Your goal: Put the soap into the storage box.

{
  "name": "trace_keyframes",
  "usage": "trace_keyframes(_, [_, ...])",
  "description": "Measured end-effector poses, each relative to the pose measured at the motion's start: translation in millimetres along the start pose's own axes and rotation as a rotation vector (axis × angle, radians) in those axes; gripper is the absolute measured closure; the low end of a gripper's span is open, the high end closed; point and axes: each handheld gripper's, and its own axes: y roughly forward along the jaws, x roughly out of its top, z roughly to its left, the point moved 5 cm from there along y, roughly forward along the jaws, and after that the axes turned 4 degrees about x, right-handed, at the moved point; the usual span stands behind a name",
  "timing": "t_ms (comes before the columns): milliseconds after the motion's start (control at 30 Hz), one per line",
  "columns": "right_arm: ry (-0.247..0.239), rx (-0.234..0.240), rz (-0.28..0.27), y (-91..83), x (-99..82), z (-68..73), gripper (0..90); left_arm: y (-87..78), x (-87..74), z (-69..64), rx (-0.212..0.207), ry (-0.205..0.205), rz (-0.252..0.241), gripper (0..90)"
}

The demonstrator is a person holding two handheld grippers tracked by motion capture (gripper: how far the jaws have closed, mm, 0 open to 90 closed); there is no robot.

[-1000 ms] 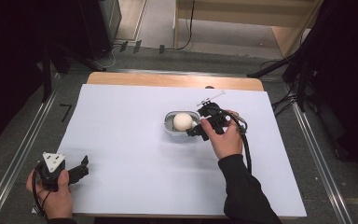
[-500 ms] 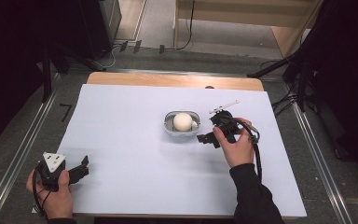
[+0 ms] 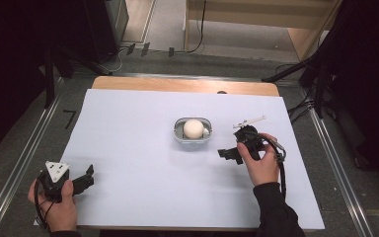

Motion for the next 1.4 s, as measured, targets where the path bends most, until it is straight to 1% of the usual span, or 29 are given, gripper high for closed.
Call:
trace_keyframes(67, [-0.002, -0.002, -0.005, -1.0, -4.1, -1.6, 13.5, 0.0, 0.0, 0.1, -0.003, -0.001, -0.002, 9.1])
trace_keyframes(267, [0.011, 0.003, -0.016, -4.4, -17.2, -6.7, 13.5, -0.1, 0.1, 0.1, -0.002, -0.004, -0.007, 9.1])
trace_keyframes(633, [0.051, -0.004, -0.037, -11.9, -44.7, -18.8, 13.5, -0.5, 0.0, -0.4, 0.000, 0.003, -0.008, 9.1])
trace_keyframes(700, [0.051, -0.004, -0.050, -13.1, -49.5, -21.4, 13.5, -0.6, 0.0, -0.4, 0.001, 0.003, -0.007, 9.1])
trace_keyframes(800, [0.061, -0.004, -0.066, -15.7, -55.7, -24.7, 13.6, -0.5, 0.1, -0.7, 0.001, 0.001, -0.008, 9.1])
trace_keyframes(867, [0.069, -0.011, -0.078, -19.0, -63.1, -29.4, 13.6, -0.7, 0.0, -0.7, 0.001, 0.004, -0.005, 9.1])
trace_keyframes(1100, [0.079, -0.018, -0.091, -24.2, -74.6, -35.6, 13.6, -0.3, 0.0, -1.0, 0.007, 0.010, -0.006, 9.1])
trace_keyframes(1200, [0.076, -0.029, -0.104, -28.3, -78.5, -38.0, 13.5, -0.4, 0.0, -1.1, 0.007, 0.009, -0.006, 9.1])
trace_keyframes(1400, [0.092, -0.038, -0.130, -36.9, -90.8, -46.4, 13.5, -0.4, 0.0, -1.2, 0.006, 0.011, -0.006, 9.1])
